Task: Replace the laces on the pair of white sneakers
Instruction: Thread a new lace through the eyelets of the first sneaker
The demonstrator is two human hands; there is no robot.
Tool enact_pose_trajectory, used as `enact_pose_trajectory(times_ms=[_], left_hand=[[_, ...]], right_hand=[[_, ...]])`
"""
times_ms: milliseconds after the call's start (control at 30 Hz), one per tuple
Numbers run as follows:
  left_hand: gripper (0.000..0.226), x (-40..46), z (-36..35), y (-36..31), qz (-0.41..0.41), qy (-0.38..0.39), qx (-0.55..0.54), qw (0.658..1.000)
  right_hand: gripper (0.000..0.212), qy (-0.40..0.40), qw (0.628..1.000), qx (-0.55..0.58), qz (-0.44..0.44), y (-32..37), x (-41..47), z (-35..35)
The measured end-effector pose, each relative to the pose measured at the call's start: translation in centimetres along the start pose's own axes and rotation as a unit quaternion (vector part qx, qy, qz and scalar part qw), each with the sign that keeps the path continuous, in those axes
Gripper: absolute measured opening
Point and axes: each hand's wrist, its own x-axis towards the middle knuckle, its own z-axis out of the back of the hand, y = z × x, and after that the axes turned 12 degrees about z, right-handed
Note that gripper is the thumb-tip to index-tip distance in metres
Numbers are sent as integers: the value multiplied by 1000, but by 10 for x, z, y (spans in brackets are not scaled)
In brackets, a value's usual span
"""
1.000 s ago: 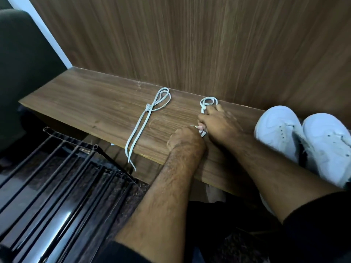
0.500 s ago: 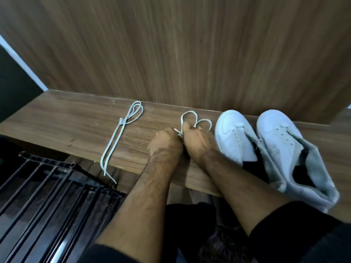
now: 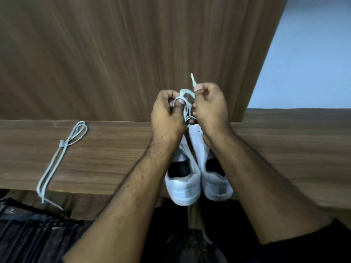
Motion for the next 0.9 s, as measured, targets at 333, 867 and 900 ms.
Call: enact_pose_trajectory(times_ms=[333,867,900], left_hand=[[20,-51,-133,-20,165,254,-230,925],[45,-18,-77,34,114,225,560,789],[37,-18,-75,34,110,228,560,789]], right_hand=[[16,-133,929,-245,241,16,5,128],[17,221,922,-317,-16,-50,-3,134],[19,245,919,-307,-31,-53,-7,129]])
